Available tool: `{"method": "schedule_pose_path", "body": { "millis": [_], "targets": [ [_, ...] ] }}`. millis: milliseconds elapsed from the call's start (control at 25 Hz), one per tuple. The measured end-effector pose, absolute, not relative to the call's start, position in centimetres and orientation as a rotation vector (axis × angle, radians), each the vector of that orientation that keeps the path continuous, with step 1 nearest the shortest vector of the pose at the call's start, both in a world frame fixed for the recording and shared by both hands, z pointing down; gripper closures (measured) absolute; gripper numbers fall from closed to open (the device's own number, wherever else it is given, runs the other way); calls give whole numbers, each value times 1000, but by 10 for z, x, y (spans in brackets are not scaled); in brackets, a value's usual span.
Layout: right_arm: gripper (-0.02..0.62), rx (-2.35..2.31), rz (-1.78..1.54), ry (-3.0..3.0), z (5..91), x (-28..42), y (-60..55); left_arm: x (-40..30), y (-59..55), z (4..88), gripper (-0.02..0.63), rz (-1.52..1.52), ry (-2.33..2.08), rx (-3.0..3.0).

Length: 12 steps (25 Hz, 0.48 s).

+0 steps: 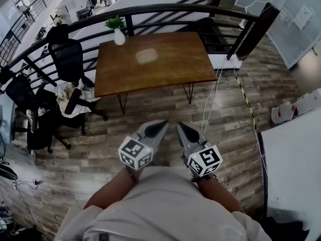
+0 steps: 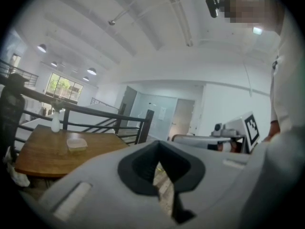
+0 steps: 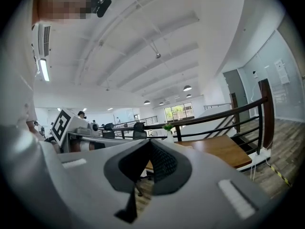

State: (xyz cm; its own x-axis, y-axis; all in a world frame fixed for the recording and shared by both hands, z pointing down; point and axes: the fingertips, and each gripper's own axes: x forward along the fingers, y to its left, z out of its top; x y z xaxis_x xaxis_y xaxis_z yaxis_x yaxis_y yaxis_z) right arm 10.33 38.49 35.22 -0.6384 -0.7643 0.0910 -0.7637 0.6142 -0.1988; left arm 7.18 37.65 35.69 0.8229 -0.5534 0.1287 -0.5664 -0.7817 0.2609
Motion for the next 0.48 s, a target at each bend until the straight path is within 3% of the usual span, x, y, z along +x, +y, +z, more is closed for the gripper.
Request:
{"method": "schedule_pose_path", "body": {
  "millis": [480],
  "targets": [
    [591,-1410,-422,2783,366,101,289,70,285,370,603,94,-773,2717]
  ]
}}
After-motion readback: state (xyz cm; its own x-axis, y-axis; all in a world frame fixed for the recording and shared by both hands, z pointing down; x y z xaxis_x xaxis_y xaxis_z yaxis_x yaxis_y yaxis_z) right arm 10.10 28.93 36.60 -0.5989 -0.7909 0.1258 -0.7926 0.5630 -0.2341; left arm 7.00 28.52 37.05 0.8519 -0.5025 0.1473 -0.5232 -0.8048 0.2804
